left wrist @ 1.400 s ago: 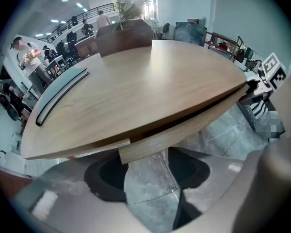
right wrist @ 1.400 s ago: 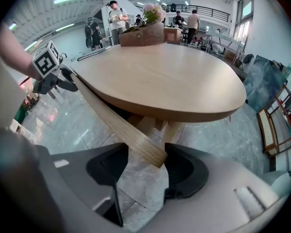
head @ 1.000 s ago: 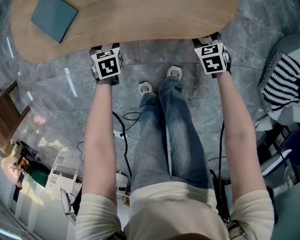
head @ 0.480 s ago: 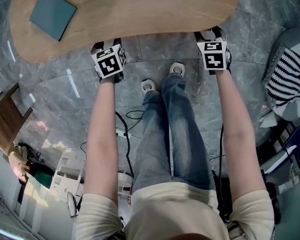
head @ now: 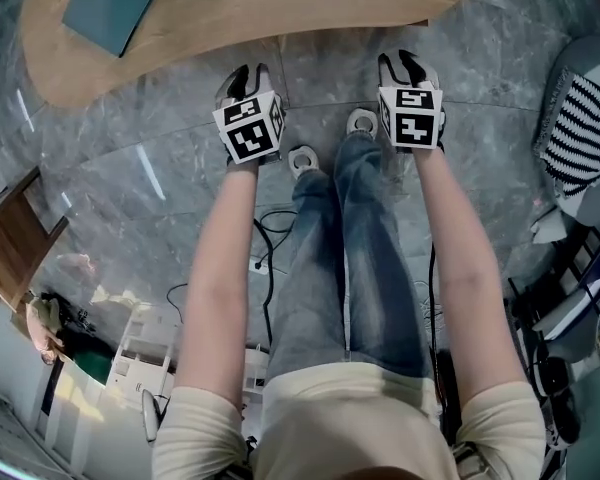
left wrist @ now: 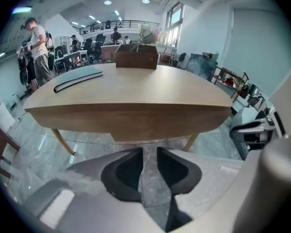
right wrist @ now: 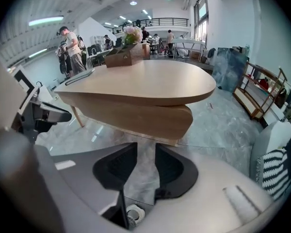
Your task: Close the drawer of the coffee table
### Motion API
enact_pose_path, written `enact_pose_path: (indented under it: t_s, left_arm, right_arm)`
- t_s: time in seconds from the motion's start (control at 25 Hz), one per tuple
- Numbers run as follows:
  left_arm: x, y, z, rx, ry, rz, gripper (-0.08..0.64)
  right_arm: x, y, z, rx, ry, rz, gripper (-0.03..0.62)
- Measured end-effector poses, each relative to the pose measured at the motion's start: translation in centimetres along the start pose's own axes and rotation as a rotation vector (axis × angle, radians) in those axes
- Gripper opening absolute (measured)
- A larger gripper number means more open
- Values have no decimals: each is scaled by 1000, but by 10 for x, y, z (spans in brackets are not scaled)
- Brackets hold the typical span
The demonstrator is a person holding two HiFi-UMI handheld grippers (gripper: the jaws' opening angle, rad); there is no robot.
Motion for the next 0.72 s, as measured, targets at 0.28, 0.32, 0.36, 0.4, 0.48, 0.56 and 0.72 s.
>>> enact_pose_path:
  t_s: [0.28, 0.32, 0.36, 0.4, 0.48, 0.56, 0.72]
  left_arm:
    - [52, -7, -9, 81, -33, -76, 2]
    - [62, -7, -9, 85, -39, -86, 2]
    - [72, -6, -11, 83, -46, -95, 2]
    - [83, -6, -13, 76, -55, -104, 2]
    - [106, -4, -17, 59, -75, -126, 2]
    - [130, 1, -21, 44, -98, -152, 2]
    - [183, 5, -33, 42, -153, -176, 2]
  right_arm:
    - [51, -4, 39, -80, 5, -106, -2]
    - [60, -3, 45, -97, 9, -120, -2]
    - [70, -3, 50, -110, 10, -131, -2]
    - [81, -3, 54, -119, 10, -143, -2]
    - [104, 1, 63, -129, 6, -174, -2]
    - [128, 9, 71, -143, 7, -213, -2]
    - [186, 17, 85, -195, 38, -277, -2]
Point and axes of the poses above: the fingertips, and each gripper's own axes: x backward along the fingers, z to its left, y out of its top, the point moved 6 cm from there along x, backward along the fingers, and after that the axes turned 5 degrees about z, right-handed, at the moved point
